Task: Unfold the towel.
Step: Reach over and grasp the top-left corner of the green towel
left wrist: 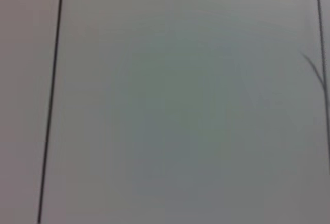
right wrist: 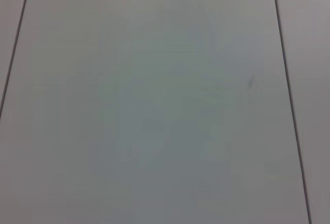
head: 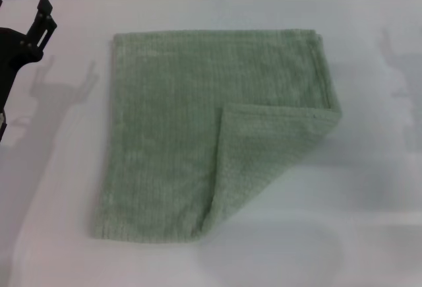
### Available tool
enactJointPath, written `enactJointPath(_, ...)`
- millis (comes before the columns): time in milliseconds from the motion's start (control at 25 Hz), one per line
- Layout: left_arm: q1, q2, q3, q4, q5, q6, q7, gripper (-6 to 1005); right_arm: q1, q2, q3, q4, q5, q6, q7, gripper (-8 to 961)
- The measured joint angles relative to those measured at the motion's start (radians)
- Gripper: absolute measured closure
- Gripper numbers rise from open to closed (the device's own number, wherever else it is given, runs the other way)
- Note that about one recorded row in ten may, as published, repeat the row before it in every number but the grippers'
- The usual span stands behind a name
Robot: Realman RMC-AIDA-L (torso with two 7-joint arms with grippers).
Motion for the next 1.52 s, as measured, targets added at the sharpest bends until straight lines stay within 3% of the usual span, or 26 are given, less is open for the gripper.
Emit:
enactJointPath(360,-0.023,0.001,0.053,-0.009,0.007,-0.055,-0.016,211,0.023,-0.002,-0.014,0.017,-0.003,0.0,0.007,172)
enactJointPath(440,-0.04,-0.001,0.062,-0.012,0.008,-0.101,-0.024,478,0.037,-0.003,-0.015,0.035,-0.003,0.001,0.007,172)
enactJointPath(760,-0.07,-0.002,0.076,-0.013,0.009,-0.15,-0.072,634,0.058,-0.004,-0.015,0.048,-0.003,0.036,0.02,172)
enactJointPath(880,-0.14,0.003,0.112,-0.013,0.009,-0.309,-0.151,693,0.068,-0.006,-0.015,0.049,-0.003,0.062,0.027,173)
enactJointPath(960,-0.14,0.003,0.112,-0.013,0.009,-0.309,-0.151,824,0.075,-0.006,-0.015,0.049,-0.003,0.081,0.031,173)
enactJointPath(1000,-0.17,0.004,0.129,-0.012,0.009,-0.388,-0.164,889,0.079,-0.006,-0.015,0.049,-0.003,0.09,0.032,173)
enactJointPath(1080,-0.17,0.004,0.129,-0.012,0.009,-0.388,-0.164,926,0.087,-0.006,-0.015,0.049,-0.003,0.108,0.034,173)
enactJointPath(1240,-0.228,0.002,0.16,-0.013,0.008,-0.525,-0.19,1001,0.105,-0.006,-0.015,0.049,-0.004,0.146,0.034,173)
enactJointPath(1520,-0.273,0.004,0.166,-0.014,0.043,-0.647,-0.249,1001,0.116,-0.006,-0.015,0.048,-0.004,0.174,0.034,173)
